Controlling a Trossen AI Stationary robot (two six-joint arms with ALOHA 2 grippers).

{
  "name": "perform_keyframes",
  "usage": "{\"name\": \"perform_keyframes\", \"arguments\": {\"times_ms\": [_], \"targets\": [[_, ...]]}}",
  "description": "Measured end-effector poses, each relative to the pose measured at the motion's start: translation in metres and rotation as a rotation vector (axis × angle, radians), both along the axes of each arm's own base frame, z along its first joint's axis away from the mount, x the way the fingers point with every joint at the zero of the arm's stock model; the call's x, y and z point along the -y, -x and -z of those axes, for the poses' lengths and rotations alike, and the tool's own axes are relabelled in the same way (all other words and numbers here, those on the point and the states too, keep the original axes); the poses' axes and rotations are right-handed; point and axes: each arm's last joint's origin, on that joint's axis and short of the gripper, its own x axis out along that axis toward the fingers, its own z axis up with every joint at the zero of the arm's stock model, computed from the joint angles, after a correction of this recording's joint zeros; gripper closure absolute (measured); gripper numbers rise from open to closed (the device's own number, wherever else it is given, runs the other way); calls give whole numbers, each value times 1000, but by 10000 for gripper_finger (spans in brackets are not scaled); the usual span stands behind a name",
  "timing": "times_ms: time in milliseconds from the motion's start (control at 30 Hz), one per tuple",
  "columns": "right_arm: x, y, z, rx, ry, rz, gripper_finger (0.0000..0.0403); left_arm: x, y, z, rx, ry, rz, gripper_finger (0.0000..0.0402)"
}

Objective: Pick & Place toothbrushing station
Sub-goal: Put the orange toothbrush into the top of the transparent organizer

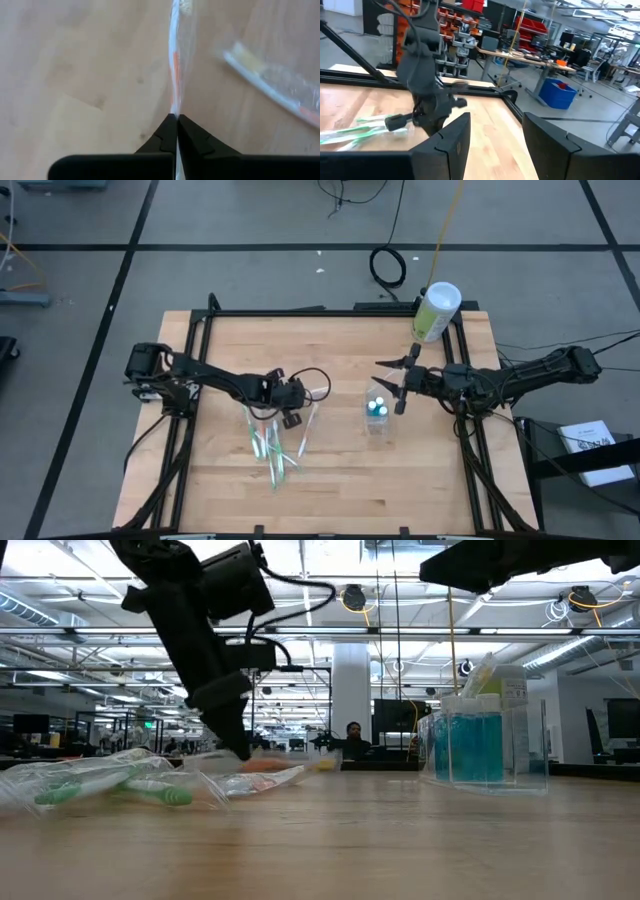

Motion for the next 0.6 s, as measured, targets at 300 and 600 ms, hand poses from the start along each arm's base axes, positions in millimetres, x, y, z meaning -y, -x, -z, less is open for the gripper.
{"name": "perform_keyframes", "arguments": {"times_ms": [300, 600], "targets": [[0, 0, 0, 4, -7, 18, 232, -1, -4, -43, 228, -184, 39, 400], [2, 1, 4, -28, -19, 84, 232, 2, -17, -82, 563, -117, 346, 401]]}}
